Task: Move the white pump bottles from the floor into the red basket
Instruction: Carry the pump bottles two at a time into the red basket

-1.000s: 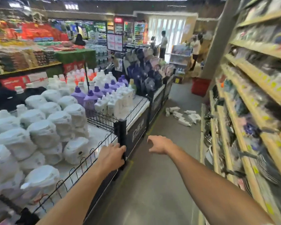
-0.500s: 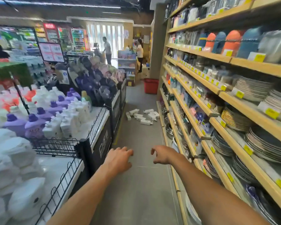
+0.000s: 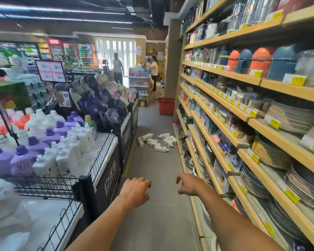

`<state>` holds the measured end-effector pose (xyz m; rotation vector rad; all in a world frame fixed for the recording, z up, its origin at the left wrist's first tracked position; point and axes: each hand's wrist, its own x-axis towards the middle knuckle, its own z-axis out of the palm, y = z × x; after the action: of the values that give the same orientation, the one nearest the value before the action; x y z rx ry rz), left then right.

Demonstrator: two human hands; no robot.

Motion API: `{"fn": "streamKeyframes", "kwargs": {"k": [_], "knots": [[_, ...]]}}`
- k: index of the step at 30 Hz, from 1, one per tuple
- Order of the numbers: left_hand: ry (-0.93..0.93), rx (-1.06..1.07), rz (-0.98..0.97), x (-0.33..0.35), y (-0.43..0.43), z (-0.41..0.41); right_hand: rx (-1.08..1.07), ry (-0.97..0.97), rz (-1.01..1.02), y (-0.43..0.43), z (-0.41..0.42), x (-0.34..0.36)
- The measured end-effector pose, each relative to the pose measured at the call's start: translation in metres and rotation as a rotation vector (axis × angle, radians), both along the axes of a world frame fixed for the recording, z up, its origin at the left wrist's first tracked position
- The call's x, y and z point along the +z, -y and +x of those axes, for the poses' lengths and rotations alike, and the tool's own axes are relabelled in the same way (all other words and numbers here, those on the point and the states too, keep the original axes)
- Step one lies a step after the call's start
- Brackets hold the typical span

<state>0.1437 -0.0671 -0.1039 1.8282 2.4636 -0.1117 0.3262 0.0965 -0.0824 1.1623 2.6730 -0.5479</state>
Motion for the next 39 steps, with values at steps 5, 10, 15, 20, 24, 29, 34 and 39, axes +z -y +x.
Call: {"fn": "streamKeyframes", "kwargs": {"k": [5,10,15,20,24,29,34,39], "knots": [[-0.004,0.034,0.007,0.012,-0.039,-0.024,-0.012,-0.002,-0.025,-0.046,-0.018,-0.001],[0.001,0.045,-0.002,0.015,-0.076,-0.045,0.01,0.009,-0.042,-0.086,-0.046,-0.002],[-0.005,0.038,0.009,0.021,-0.101,-0.075,0.021,0.02,-0.025,-0.118,-0.082,-0.003],[-0.004,0.015,-0.013,0.03,-0.137,-0.121,-0.007,0.022,-0.044,-0.145,-0.127,-0.002],[0.029,-0.037,-0.053,0.032,-0.17,-0.157,-0.043,0.01,-0.057,-0.164,-0.154,-0.001],[0.036,-0.072,-0.064,0.032,-0.205,-0.195,-0.076,0.022,-0.048,-0.188,-0.182,0.001],[0.029,-0.08,-0.017,0.032,-0.237,-0.223,-0.12,-0.002,0.056,-0.214,-0.206,-0.001],[0.001,-0.047,0.071,0.02,-0.276,-0.243,-0.167,-0.035,0.306,-0.238,-0.23,-0.006]]}}
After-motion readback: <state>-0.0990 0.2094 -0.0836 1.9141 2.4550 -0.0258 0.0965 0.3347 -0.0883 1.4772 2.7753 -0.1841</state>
